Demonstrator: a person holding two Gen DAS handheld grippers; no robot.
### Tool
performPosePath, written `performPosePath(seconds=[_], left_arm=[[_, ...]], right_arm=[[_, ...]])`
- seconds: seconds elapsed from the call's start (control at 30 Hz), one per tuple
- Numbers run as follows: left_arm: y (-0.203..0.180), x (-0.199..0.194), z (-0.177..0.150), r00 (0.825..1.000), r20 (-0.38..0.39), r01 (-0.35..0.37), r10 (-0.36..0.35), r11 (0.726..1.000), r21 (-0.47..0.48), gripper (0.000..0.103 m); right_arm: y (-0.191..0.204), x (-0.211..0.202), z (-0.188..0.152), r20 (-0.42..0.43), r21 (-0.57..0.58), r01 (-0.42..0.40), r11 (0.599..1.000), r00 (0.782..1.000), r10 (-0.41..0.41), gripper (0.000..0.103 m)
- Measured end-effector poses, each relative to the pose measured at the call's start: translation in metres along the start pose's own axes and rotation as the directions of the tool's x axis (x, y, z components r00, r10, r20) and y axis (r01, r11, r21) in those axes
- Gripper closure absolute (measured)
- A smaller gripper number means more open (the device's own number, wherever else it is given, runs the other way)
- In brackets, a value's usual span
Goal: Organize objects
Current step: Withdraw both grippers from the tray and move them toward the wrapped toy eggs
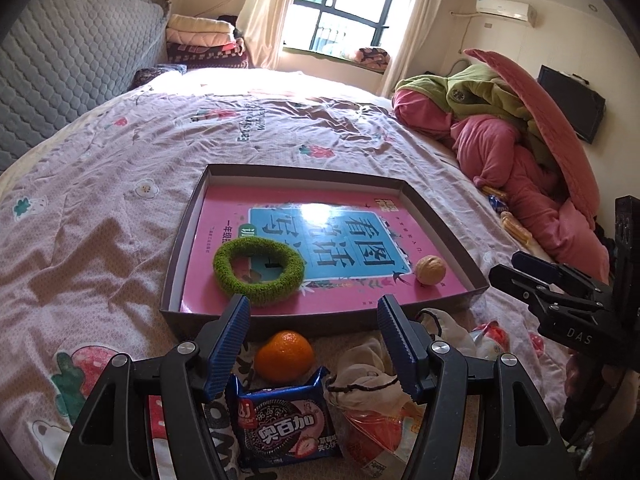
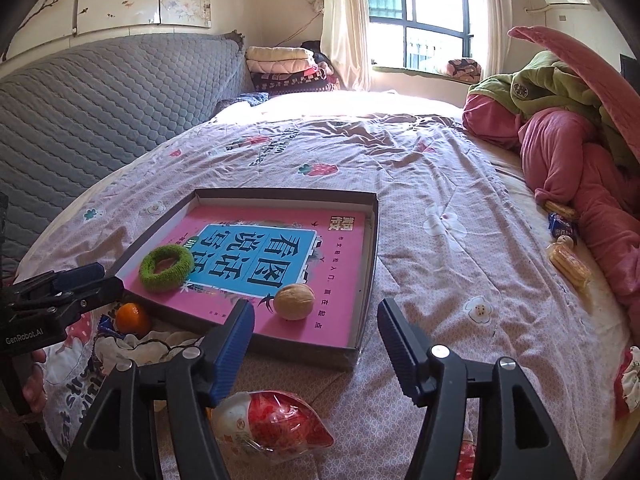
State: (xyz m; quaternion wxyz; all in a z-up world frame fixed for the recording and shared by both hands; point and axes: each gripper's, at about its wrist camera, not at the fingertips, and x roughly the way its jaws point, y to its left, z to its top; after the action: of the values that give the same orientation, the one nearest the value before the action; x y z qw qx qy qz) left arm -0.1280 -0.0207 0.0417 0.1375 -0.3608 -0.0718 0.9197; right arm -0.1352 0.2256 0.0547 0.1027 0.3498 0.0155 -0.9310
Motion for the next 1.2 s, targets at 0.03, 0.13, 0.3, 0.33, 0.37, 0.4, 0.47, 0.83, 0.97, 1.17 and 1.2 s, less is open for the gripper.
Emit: performPosePath(seconds=[0.03, 0.13, 0.3, 0.33, 0.37, 0.4, 0.47, 0.83, 0.97, 1.17, 1.2], left_arm=[[-0.001, 0.000, -0.001, 1.000, 0.001, 0.004, -0.004, 1.000, 0.002, 0.035], [-0.003, -0.003, -0.004, 1.000, 0.004, -0.002, 0.002, 1.000, 0.015, 0.035], [-0.006, -0.006, -0.010, 1.000, -0.007, 0.015, -0.015, 1.000, 0.020, 0.035], [-0.006, -0.007, -0.012, 1.000, -0.013, 0.024, -0.024, 1.000, 0.016, 0.035], [-0.006, -0.008, -0.014, 0.999, -0.019, 0.031, -0.031, 0.999, 0.009, 0.035], [-0.007, -0.009, -0.016, 0.999, -0.021, 0.035, -0.035, 0.999, 0.004, 0.035], [-0.009, -0.012, -0.021, 0.999, -0.018, 0.029, -0.029, 1.000, -0.003, 0.035], [-0.028, -0.033, -0.044, 1.000, 0.005, 0.015, -0.015, 1.000, 0.015, 0.035], [-0.029, -0.034, -0.052, 0.999, -0.016, 0.030, -0.030, 1.000, 0.006, 0.035], [-0.039, -0.029, -0.062, 0.998, -0.044, 0.042, -0.040, 0.998, 0.042, 0.034], [-0.040, -0.027, -0.063, 0.998, -0.049, 0.040, -0.038, 0.998, 0.044, 0.034]], right_arm=[[0.000, 0.000, -0.001, -0.001, -0.004, 0.001, 1.000, 1.000, -0.001, 0.039], [0.000, 0.000, -0.002, -0.003, -0.008, 0.004, 1.000, 1.000, -0.004, 0.039], [-0.002, -0.001, -0.005, -0.010, -0.008, -0.006, 1.000, 1.000, 0.006, 0.037], [-0.002, -0.002, -0.006, -0.009, -0.011, -0.003, 1.000, 1.000, 0.003, 0.036], [-0.002, -0.002, -0.006, -0.009, -0.015, -0.001, 1.000, 1.000, 0.000, 0.035], [-0.003, -0.003, -0.007, -0.010, -0.019, 0.001, 1.000, 1.000, -0.001, 0.035], [-0.003, -0.003, -0.008, -0.012, -0.022, -0.002, 1.000, 1.000, 0.002, 0.035], [-0.001, -0.007, -0.021, -0.016, -0.060, 0.011, 0.998, 1.000, -0.012, 0.031], [-0.005, -0.008, -0.022, -0.019, -0.054, 0.002, 0.999, 1.000, -0.003, 0.030], [-0.006, -0.008, -0.026, -0.030, -0.058, -0.002, 0.998, 1.000, 0.000, 0.030], [-0.005, -0.008, -0.027, -0.034, -0.059, -0.008, 0.998, 0.999, 0.006, 0.030]])
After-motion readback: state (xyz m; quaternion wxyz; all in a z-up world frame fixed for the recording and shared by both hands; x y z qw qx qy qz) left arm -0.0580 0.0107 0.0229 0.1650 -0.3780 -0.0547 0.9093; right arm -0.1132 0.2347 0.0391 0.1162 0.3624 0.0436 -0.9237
